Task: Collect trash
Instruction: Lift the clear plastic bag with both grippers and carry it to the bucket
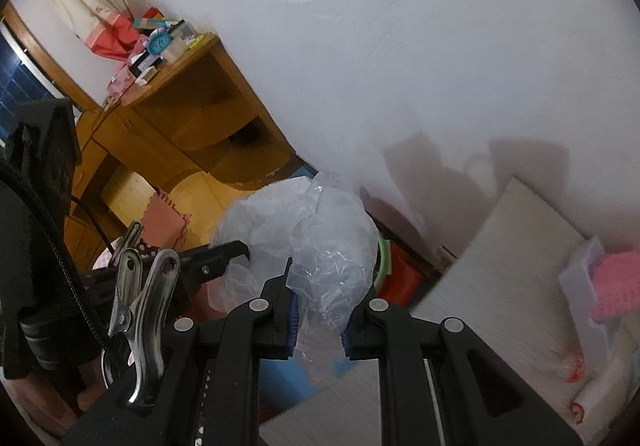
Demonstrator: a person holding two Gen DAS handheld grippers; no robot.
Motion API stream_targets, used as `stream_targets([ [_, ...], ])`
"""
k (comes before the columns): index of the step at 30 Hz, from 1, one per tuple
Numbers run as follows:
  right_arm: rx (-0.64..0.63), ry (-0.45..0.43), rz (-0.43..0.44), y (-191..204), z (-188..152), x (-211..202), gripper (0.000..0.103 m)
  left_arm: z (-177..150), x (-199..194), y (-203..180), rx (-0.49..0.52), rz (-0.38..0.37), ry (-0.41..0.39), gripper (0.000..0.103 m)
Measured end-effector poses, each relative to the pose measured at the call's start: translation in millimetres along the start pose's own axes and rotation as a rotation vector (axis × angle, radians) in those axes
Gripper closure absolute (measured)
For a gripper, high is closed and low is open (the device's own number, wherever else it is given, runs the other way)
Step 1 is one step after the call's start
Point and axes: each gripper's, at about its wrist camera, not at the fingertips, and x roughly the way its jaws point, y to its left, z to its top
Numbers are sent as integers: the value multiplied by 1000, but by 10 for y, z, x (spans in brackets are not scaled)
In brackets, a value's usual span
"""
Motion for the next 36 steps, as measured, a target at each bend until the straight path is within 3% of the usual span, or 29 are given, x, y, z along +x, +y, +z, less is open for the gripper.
stream_targets([
  [18,23,161,-75,323,210,988,86,225,548,789,-168,-42,73,94],
  [30,58,251,-117,449,410,1620,86,451,777,1083,-178,-20,66,94],
  [36,85,283,-150,438,402,1925,86,479,1072,1204,-153,-18,85,94],
])
